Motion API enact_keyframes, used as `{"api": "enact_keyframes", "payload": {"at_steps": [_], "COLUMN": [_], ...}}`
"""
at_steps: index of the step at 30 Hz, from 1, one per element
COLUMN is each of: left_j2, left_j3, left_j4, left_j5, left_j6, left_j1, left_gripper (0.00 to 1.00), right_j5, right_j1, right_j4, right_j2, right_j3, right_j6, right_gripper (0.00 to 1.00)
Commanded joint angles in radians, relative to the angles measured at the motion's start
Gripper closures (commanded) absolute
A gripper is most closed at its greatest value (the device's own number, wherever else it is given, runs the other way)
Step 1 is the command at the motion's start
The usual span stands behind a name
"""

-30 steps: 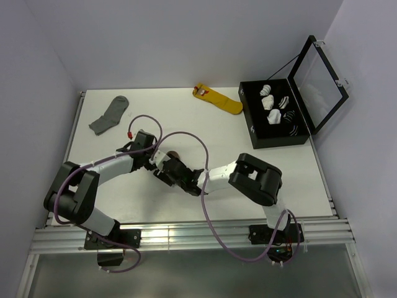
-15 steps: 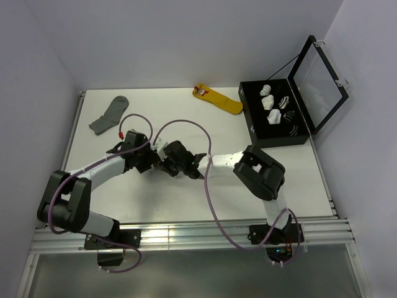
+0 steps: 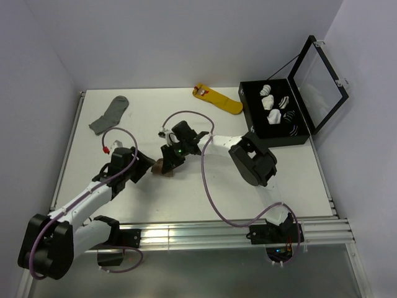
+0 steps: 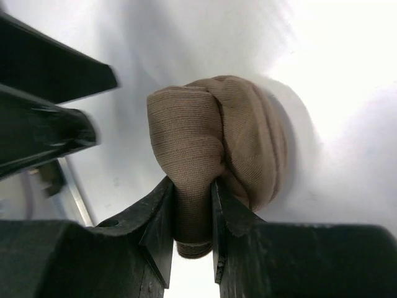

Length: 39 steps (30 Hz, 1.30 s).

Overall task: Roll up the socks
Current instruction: Roll the sock at the center of the board.

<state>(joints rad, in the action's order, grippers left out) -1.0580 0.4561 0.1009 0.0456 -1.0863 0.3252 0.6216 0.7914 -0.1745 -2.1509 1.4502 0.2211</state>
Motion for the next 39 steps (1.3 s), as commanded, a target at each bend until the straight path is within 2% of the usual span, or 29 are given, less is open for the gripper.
{"api": "enact_keyframes", "payload": {"at_steps": [1, 4, 10, 20, 23, 28, 30, 33, 34, 35, 39], "left_j2": [0.021, 0.003, -0.069, -0.164, -0.177, -0.192, -0.198, -0.218, -0.233, -0.24, -0.275], "left_j3": [-0.077, -0.099, -0.112, -0.119, -0.123, -0.103, -0.099, -0.089, -0.079, -0.073, -0.021], "left_j4": [-0.092, -0.159, -0.239, -0.236, -0.222, -0.172, -0.164, -0.167, -0.161, -0.153, -0.104], "left_j5": [-0.027, -0.036, -0.036, 0.014, 0.037, 0.066, 0.069, 0.05, 0.046, 0.043, 0.036], "left_j6": [-0.073, -0.086, -0.112, -0.182, -0.195, -0.179, -0.173, -0.158, -0.143, -0.135, -0.084], "left_j1": [0.003, 0.015, 0.044, 0.118, 0.13, 0.13, 0.13, 0.13, 0.13, 0.13, 0.129], "left_gripper": [0.29, 0.28, 0.27, 0.31, 0.35, 0.52, 0.64, 0.76, 0.79, 0.86, 0.97], "right_j5": [0.151, 0.207, 0.216, 0.231, 0.242, 0.231, 0.216, 0.195, 0.187, 0.17, 0.094], "right_j1": [-0.007, -0.027, -0.04, -0.047, -0.052, -0.054, -0.054, -0.055, -0.055, -0.057, -0.055], "right_j4": [-0.166, -0.164, -0.194, -0.134, -0.111, -0.054, -0.033, -0.005, 0.021, 0.035, 0.116], "right_j2": [-0.084, -0.113, -0.135, -0.144, -0.142, -0.107, -0.09, -0.053, -0.029, -0.011, 0.104], "right_j3": [0.012, 0.025, 0.056, 0.042, 0.03, -0.017, -0.042, -0.074, -0.086, -0.1, -0.195], "right_j6": [0.072, 0.104, 0.11, 0.165, 0.185, 0.201, 0.208, 0.208, 0.211, 0.213, 0.182], "right_gripper": [1.0, 1.0, 1.0, 1.0, 0.98, 0.91, 0.87, 0.74, 0.66, 0.64, 0.47]}}
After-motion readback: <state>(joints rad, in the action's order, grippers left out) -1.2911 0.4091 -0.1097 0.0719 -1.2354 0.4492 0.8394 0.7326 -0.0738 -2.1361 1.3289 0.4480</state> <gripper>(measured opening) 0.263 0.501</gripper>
